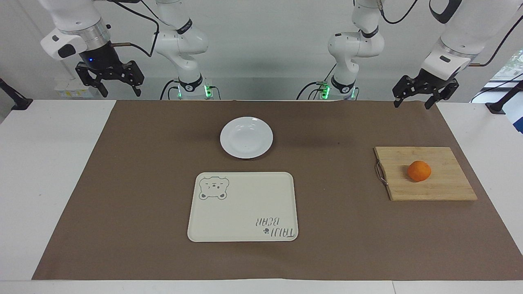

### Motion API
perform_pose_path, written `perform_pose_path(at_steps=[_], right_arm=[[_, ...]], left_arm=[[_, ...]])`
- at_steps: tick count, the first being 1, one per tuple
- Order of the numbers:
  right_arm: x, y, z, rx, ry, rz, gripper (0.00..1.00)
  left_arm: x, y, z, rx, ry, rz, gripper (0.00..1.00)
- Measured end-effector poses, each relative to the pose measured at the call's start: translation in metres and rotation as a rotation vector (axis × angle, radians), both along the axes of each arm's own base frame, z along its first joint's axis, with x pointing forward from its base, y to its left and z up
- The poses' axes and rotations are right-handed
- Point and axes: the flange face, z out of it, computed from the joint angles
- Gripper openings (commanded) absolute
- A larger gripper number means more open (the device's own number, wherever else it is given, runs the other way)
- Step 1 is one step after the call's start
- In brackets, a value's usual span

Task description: Place orange and plate with both arms

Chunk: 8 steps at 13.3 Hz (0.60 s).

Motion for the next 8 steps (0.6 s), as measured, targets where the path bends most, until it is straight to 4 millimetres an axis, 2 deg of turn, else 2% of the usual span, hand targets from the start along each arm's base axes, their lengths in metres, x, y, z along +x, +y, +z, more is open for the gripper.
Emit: perform_pose_path(at_steps=[8], right_arm=[[0.0000,0.0000,0.0000,0.000,0.000,0.000,1.00]], left_arm=[[0.0005,0.0012,-0.0008,-0.001,0.001,-0.029,1.00]])
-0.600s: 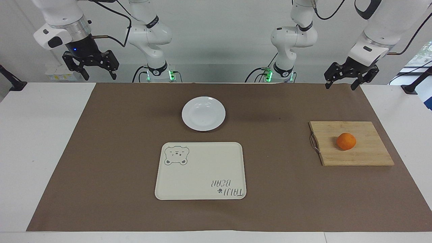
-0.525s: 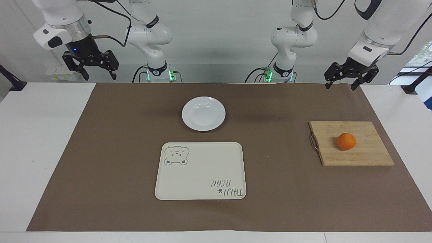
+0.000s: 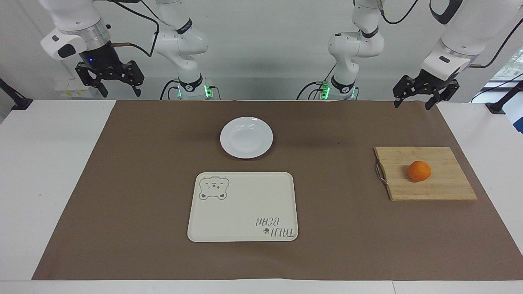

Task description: Place orange and plate with both arms

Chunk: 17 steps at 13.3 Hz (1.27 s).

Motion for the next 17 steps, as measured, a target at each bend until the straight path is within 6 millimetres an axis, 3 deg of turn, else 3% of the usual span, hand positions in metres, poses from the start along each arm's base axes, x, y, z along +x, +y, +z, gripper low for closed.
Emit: perform_pose_path(at_steps=[9,17], right_arm=[[0.000,0.000,0.000,0.000,0.000,0.000,1.00],[0.000,0.000,0.000,0.000,0.000,0.000,1.00]], left_arm=[[0.000,0.001,0.000,0.000,0.000,-0.004,1.00],[0.001,0.014,-0.007,0.000,0.013,0.009,1.00]])
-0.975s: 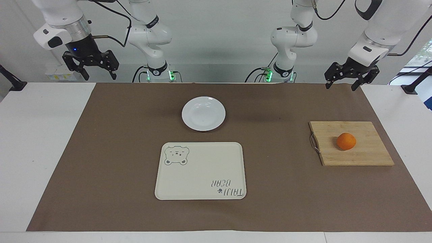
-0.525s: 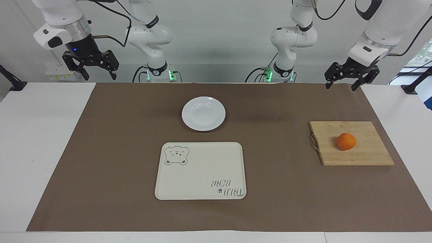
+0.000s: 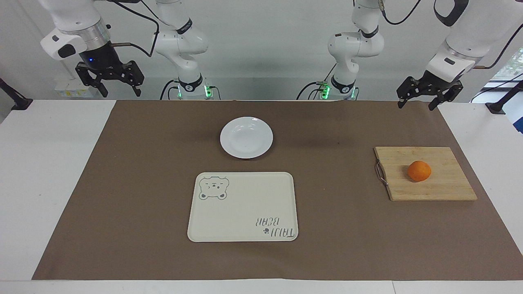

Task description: Place orange and plate with both arms

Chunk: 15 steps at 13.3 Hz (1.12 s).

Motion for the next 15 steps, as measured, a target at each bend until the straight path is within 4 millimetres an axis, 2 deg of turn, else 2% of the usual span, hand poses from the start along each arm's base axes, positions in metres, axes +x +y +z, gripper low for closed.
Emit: perform_pose_path(at_steps=[5,11,15], right_arm=[[0.000,0.000,0.000,0.000,0.000,0.000,1.00],[0.000,0.000,0.000,0.000,0.000,0.000,1.00],[0.000,0.000,0.000,0.000,0.000,0.000,1.00]], left_arm=[[0.002,0.008,-0.006,-0.001,0.000,-0.010,1.00],[0.008,0.055,-0.025,-0.008,-0.016,-0.062,1.00],[0.021,0.089,-0.053,-0.007,-0.036,-0.079,1.00]])
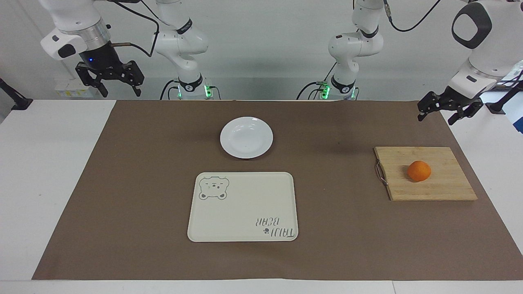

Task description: Place orange and plate with both arms

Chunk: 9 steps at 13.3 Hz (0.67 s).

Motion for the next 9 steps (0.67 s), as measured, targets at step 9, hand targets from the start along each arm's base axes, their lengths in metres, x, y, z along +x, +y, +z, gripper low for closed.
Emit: perform_pose_path(at_steps=[9], right_arm=[[0.000,0.000,0.000,0.000,0.000,0.000,1.00]], left_arm=[[0.042,0.076,-0.100,-0.001,0.010,-0.049,1.00]])
